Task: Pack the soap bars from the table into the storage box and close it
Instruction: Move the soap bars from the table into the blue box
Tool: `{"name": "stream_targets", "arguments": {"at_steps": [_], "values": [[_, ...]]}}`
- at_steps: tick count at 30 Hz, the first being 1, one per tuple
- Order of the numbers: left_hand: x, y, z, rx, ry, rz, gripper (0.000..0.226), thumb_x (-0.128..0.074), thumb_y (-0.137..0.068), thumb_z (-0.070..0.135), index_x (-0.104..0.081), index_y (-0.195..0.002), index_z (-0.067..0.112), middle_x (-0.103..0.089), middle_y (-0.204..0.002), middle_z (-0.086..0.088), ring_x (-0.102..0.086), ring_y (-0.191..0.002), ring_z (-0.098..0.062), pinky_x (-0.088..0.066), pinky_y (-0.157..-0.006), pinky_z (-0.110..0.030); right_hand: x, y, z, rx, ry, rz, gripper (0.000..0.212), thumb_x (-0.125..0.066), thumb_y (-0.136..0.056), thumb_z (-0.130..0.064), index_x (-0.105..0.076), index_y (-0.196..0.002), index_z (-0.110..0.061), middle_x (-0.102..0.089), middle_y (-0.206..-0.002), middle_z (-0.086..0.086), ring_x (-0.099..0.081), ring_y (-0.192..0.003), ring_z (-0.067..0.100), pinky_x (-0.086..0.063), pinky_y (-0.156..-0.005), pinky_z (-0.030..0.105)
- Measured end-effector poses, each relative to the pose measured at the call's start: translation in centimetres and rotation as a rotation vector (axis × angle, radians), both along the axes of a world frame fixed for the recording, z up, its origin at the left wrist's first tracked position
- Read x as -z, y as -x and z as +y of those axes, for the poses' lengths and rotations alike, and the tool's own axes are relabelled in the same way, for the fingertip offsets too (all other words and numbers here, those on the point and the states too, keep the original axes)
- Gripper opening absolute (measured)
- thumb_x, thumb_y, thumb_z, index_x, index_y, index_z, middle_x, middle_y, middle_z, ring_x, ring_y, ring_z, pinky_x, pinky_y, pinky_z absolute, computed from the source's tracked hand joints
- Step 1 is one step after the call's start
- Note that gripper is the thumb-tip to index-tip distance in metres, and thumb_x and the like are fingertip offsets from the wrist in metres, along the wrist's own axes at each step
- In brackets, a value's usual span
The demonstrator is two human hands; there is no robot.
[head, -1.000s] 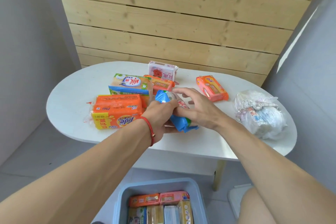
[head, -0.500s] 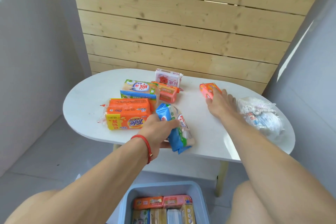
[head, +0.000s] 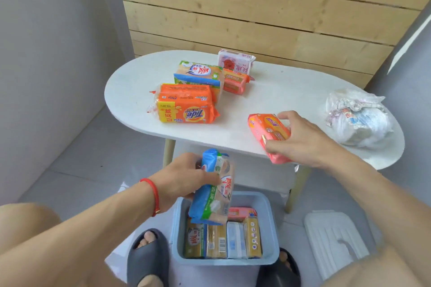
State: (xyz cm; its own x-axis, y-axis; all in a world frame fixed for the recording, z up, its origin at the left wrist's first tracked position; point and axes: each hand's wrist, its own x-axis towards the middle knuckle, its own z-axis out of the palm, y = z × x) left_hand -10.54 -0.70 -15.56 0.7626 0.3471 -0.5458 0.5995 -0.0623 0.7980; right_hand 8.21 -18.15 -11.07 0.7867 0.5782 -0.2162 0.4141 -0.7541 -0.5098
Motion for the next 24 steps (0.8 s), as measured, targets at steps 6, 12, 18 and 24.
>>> {"name": "stream_targets", "arguments": {"at_steps": [6,12,18,24], "values": [[7.2,1.4,0.4,0.042,-0.14,0.206,0.033,-0.074,-0.086,0.016,-0.056,-0.113,0.013,-0.071,-0.109,-0.008,-0.074,-0.095,-0.026,-0.065,-0.078,-0.043,1.2,6.3,-3.3,-0.261,-0.109,0.301,0.09,-0.071,-0.057,-0.056,-0.037,-0.14,-0.048,-0.06,-0.101,-0.027,-0.063,-0.09,-0.01,-0.05,-0.071,0.011],[14.4,1.1,-0.8,0.104,-0.403,0.376,0.033,-0.062,-0.088,0.016,-0.046,-0.116,0.012,-0.063,-0.121,-0.014,-0.063,-0.103,-0.029,-0.055,-0.084,-0.036,10.9,8.6,-2.0,-0.186,0.227,0.292,0.06,-0.068,-0.053,-0.055,-0.058,-0.106,-0.031,-0.067,-0.092,-0.015,-0.067,-0.068,-0.005,-0.051,-0.054,0.017],[19.2,0.5,-3.2,0.044,-0.325,0.361,0.055,-0.049,-0.095,0.013,-0.022,-0.143,0.011,-0.061,-0.122,-0.022,-0.062,-0.106,-0.036,-0.05,-0.087,-0.039,21.1,9.2,0.5,-0.061,0.379,0.495,0.031,-0.065,-0.064,-0.043,-0.068,-0.081,-0.017,-0.077,-0.071,-0.007,-0.07,-0.062,-0.003,-0.056,-0.063,0.023],[21.4,-0.1,-3.6,0.233,-0.454,0.469,0.043,-0.046,-0.1,0.01,-0.029,-0.14,0.012,-0.045,-0.133,-0.021,-0.06,-0.117,-0.038,-0.05,-0.095,-0.04,27.1,11.9,2.1,0.016,0.467,0.397,0.088,-0.072,-0.066,-0.058,-0.052,-0.14,-0.014,-0.05,-0.145,0.012,-0.051,-0.133,0.033,-0.048,-0.103,0.041]]}}
